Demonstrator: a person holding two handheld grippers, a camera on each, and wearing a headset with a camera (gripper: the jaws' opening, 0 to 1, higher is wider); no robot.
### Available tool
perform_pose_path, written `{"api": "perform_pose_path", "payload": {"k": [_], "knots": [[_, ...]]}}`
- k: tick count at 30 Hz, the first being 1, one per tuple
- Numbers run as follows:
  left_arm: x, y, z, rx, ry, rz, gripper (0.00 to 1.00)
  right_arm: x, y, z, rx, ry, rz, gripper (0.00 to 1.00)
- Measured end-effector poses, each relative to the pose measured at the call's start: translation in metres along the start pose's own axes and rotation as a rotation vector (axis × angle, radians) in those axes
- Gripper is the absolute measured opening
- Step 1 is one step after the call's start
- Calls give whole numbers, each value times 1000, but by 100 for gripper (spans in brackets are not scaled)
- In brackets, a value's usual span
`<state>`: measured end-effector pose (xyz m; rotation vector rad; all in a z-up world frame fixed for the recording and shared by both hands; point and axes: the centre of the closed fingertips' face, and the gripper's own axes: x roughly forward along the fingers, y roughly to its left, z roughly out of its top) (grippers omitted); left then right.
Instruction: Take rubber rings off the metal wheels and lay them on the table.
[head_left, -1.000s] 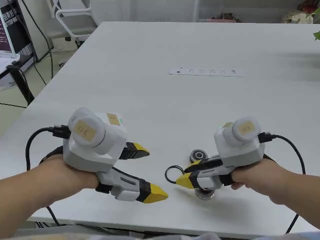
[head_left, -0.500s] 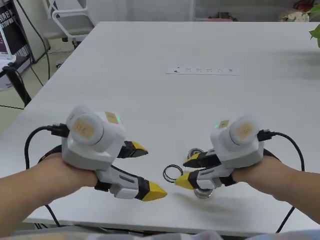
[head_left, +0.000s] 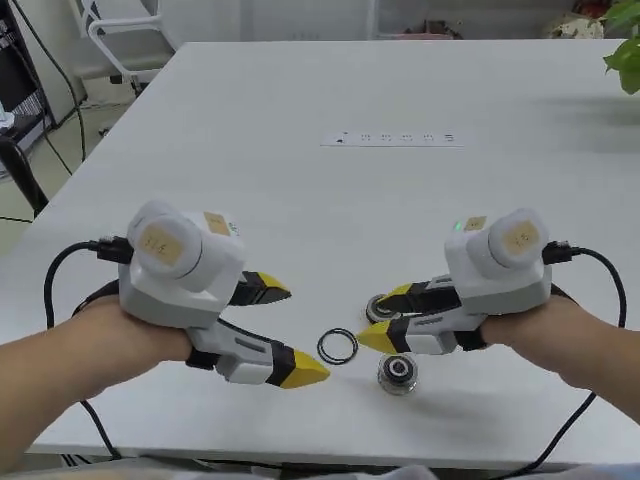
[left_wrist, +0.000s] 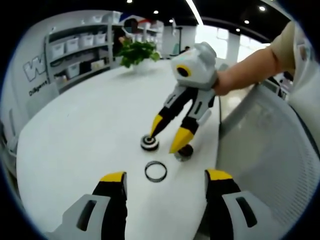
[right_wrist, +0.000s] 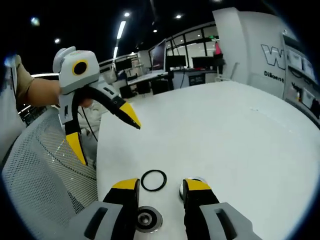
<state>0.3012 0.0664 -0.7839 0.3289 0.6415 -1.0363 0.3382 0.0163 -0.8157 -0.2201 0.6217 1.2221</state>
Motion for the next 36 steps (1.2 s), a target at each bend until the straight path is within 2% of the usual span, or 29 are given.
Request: {"api": "perform_pose_path", "payload": {"k": [8, 19, 27, 36], "knots": [[6, 6, 6, 12, 4, -2, 63, -12, -13, 0, 15, -20, -34, 34], [15, 12, 11, 25, 8, -4, 60, -21, -33, -10, 35, -24, -83, 35], [26, 24, 14, 24, 6, 1, 58, -19, -39, -20, 27, -8, -94, 34], [40, 28, 15, 30, 15, -4, 56, -14, -41, -25, 16, 2, -91, 34]]}}
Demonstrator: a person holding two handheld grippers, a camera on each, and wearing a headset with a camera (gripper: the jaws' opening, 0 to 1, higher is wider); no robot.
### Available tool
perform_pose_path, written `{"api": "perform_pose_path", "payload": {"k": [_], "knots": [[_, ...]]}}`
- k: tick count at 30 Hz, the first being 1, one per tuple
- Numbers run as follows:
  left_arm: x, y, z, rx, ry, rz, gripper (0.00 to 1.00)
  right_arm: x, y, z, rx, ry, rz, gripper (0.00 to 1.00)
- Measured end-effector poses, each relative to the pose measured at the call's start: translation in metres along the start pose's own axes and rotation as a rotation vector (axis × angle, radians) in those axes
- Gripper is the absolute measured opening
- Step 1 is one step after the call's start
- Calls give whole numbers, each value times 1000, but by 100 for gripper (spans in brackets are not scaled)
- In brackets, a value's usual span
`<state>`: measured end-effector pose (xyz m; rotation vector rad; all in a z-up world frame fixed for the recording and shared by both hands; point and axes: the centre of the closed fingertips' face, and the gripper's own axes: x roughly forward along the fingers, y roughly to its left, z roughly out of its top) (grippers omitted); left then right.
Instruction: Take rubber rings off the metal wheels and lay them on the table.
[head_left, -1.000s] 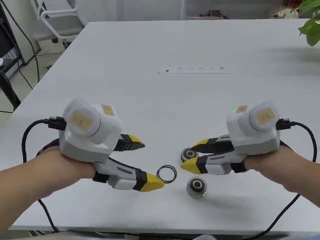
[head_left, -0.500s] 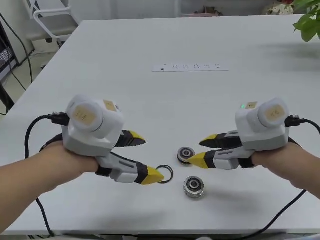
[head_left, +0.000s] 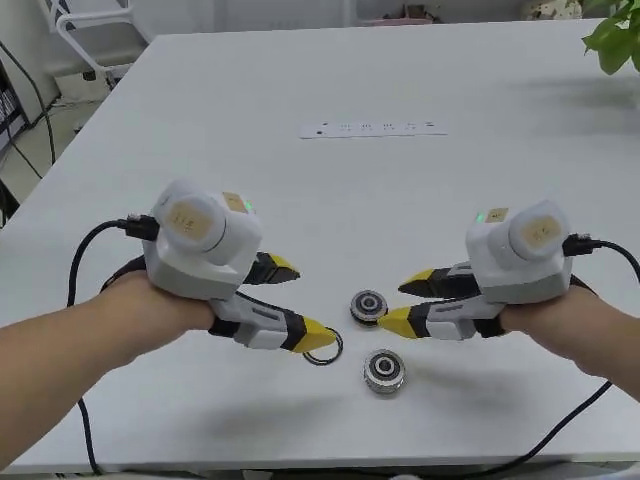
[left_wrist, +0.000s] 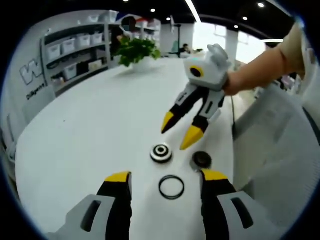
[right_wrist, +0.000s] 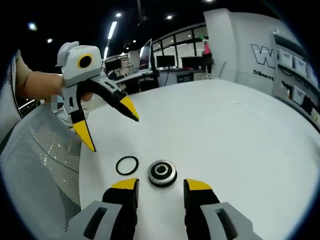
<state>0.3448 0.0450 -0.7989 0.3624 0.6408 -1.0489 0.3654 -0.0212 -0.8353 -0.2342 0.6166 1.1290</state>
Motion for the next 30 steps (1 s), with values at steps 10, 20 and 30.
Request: {"api": "perform_pose_path", "payload": {"k": [10, 20, 30], "knots": [[14, 2, -1, 1, 11, -12, 52, 6, -2, -5, -3, 8, 0, 33], [27, 1, 0, 5, 19, -31, 49, 9, -2, -7, 4, 6, 4, 33], [44, 1, 5, -4, 13, -42, 43, 10, -4, -8, 17, 1, 7, 33]]}}
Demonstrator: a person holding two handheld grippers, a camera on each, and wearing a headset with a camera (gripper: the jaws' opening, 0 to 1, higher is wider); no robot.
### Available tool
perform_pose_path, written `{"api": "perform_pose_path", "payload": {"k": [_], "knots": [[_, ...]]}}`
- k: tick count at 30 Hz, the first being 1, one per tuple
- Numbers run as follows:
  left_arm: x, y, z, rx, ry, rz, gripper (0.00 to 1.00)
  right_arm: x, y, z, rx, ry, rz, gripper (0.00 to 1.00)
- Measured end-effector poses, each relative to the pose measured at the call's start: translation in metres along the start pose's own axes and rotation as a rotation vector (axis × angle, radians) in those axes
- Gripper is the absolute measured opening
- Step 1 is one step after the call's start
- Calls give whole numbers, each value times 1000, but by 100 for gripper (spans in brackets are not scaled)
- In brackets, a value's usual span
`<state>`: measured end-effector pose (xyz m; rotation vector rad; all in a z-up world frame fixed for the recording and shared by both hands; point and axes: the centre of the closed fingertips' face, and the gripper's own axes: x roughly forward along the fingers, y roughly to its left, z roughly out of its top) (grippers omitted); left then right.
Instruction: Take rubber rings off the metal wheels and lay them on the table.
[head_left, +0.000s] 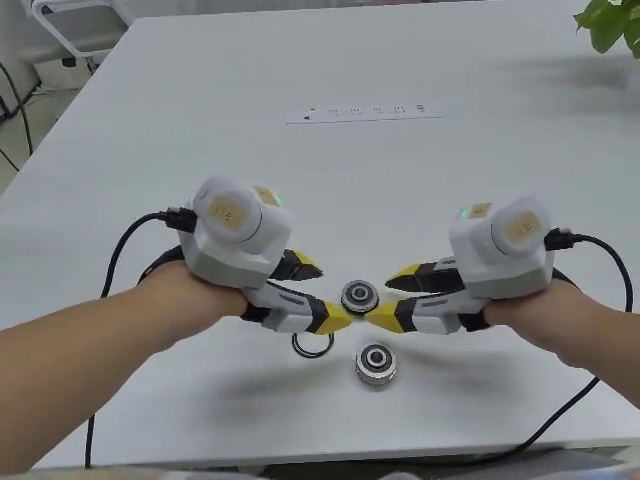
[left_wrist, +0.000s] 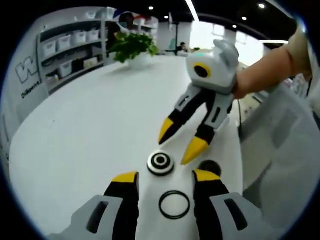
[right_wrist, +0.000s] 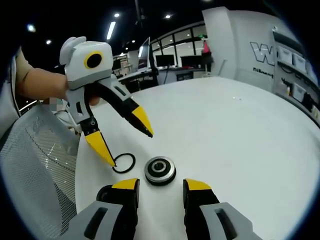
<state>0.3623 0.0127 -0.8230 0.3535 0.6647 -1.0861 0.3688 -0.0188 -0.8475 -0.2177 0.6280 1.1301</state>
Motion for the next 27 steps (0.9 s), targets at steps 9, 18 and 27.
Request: {"api": "perform_pose_path", "payload": {"k": [9, 18, 27], "knots": [[14, -1, 3, 6, 13, -15, 39, 0, -1, -2, 0, 4, -3, 33], [22, 1, 6, -3, 8, -20, 33, -1, -1, -3, 5, 1, -1, 33], [31, -2, 6, 36, 31, -23, 27, -2, -2, -6, 7, 4, 0, 33]]}}
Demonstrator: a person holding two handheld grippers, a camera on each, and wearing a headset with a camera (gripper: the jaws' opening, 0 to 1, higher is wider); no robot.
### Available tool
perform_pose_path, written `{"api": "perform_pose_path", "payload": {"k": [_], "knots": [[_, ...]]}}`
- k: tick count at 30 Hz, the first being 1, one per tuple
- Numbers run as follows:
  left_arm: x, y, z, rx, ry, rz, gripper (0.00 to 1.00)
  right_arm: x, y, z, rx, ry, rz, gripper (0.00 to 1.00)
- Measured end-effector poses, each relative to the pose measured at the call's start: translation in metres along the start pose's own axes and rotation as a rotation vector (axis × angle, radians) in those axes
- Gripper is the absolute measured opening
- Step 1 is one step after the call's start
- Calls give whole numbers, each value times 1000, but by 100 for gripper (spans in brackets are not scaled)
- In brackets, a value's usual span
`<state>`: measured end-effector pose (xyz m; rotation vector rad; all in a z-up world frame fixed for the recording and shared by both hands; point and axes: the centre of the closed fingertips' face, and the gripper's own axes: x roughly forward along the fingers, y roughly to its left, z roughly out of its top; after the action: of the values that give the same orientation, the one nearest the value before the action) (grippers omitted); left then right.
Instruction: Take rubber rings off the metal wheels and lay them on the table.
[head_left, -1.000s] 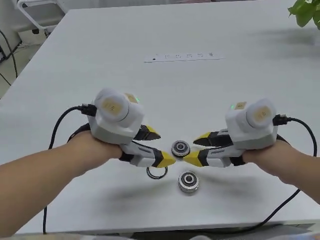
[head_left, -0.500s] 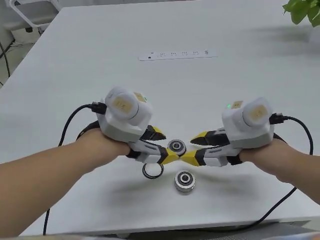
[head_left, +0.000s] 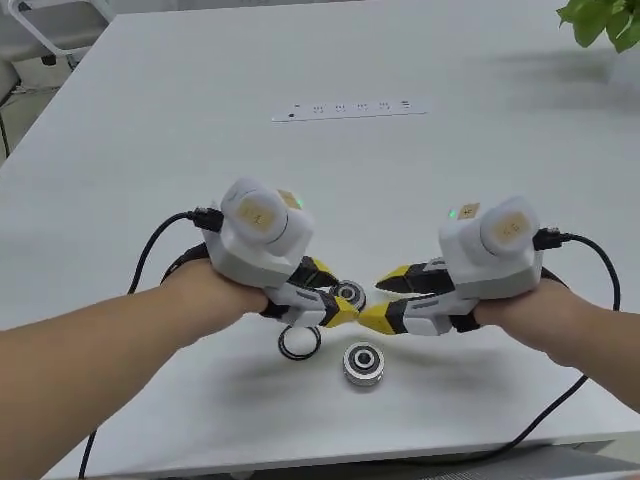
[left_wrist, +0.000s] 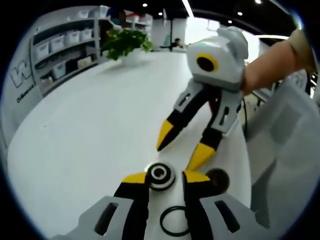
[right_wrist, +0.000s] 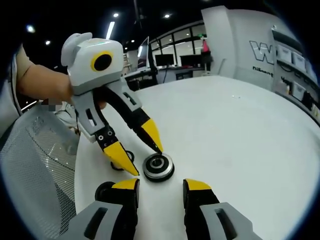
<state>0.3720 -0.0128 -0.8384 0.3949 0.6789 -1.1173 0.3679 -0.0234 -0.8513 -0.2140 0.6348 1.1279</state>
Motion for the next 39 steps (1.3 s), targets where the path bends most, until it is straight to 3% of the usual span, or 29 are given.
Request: {"api": "perform_pose_path", "payload": {"k": [8, 17, 39], "knots": [[4, 1, -2, 3, 14, 0, 22, -1, 0, -1, 2, 1, -1, 33], [3, 8, -2, 23, 15, 42, 14, 0, -1, 0, 10, -4, -3, 32], [3, 9, 0, 8, 8, 76, 13, 17, 4, 4, 11, -13, 0, 29]]}}
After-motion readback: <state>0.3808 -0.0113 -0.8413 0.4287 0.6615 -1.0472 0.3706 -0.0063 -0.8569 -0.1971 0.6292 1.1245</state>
